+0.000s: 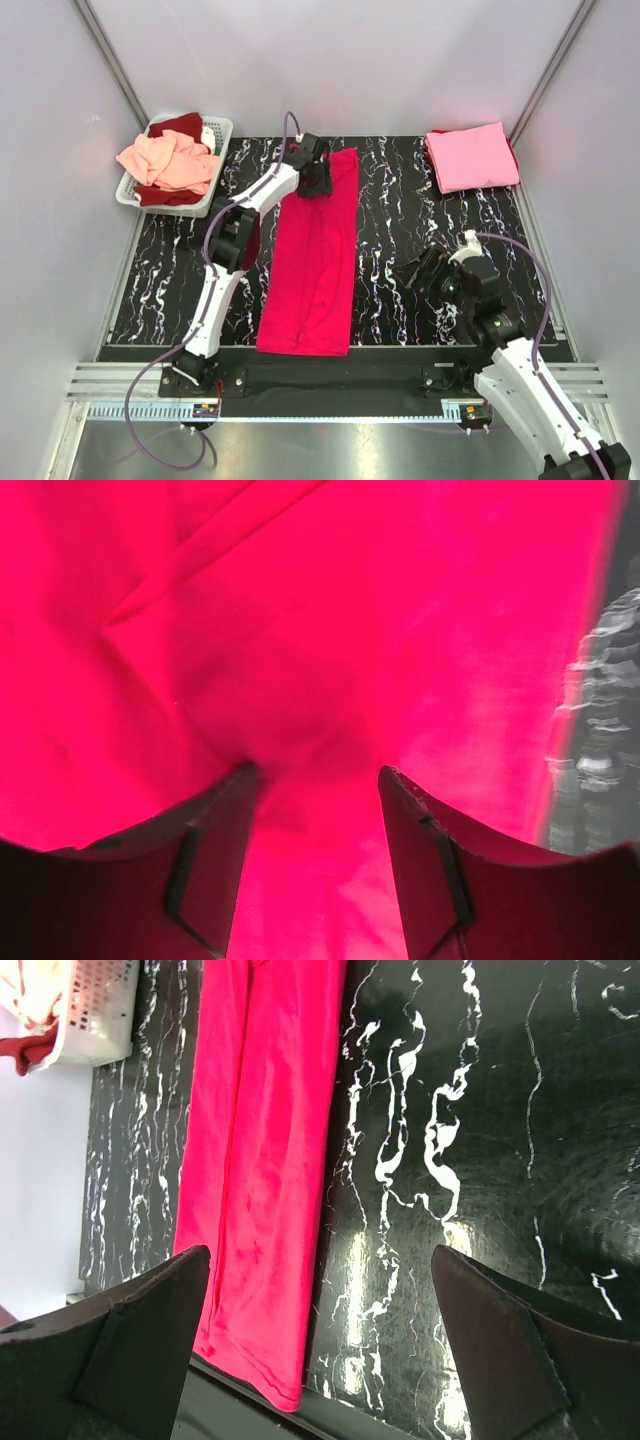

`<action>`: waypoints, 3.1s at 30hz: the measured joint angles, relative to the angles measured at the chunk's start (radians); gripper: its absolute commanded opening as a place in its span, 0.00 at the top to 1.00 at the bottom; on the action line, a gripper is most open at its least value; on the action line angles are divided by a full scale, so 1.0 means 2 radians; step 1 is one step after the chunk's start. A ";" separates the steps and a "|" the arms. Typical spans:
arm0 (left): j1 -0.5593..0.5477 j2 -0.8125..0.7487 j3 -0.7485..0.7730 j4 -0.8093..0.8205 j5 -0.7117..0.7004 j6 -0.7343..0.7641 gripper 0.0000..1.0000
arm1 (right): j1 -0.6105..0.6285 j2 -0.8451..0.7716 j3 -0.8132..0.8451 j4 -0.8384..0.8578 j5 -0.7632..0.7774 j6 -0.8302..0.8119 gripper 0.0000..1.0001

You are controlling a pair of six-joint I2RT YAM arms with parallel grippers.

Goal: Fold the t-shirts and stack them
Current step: Fold the tshirt

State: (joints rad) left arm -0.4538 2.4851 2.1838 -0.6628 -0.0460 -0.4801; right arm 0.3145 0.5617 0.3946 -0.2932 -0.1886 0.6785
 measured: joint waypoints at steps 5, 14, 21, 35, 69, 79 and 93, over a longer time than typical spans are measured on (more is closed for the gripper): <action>0.026 0.020 0.044 0.001 0.025 -0.025 0.40 | 0.000 -0.010 -0.035 0.018 -0.007 0.004 0.01; 0.093 0.062 0.093 0.002 0.051 -0.100 0.40 | 0.000 0.065 -0.045 0.055 -0.016 0.007 0.02; 0.109 0.066 0.097 0.013 0.072 -0.129 0.35 | 0.000 0.082 -0.045 0.073 -0.020 0.009 0.02; 0.082 -0.158 -0.091 -0.008 0.093 -0.091 0.24 | 0.000 0.114 -0.039 0.069 -0.019 0.011 0.02; -0.082 -0.799 -0.803 -0.080 -0.031 -0.219 0.28 | 0.350 0.456 0.155 0.012 0.085 0.196 0.35; -0.126 -0.840 -0.870 -0.083 -0.048 -0.293 0.30 | 0.357 0.430 0.118 0.030 0.103 0.244 0.54; -0.130 -0.865 -0.907 -0.055 -0.050 -0.324 0.51 | 0.357 0.433 0.110 0.043 0.102 0.254 0.73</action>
State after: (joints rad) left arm -0.7128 0.7559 0.3706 -0.7731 -0.1452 -1.1286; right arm 1.0290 1.4277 0.6140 -0.2077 0.0154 1.1870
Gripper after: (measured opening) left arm 0.571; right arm 0.304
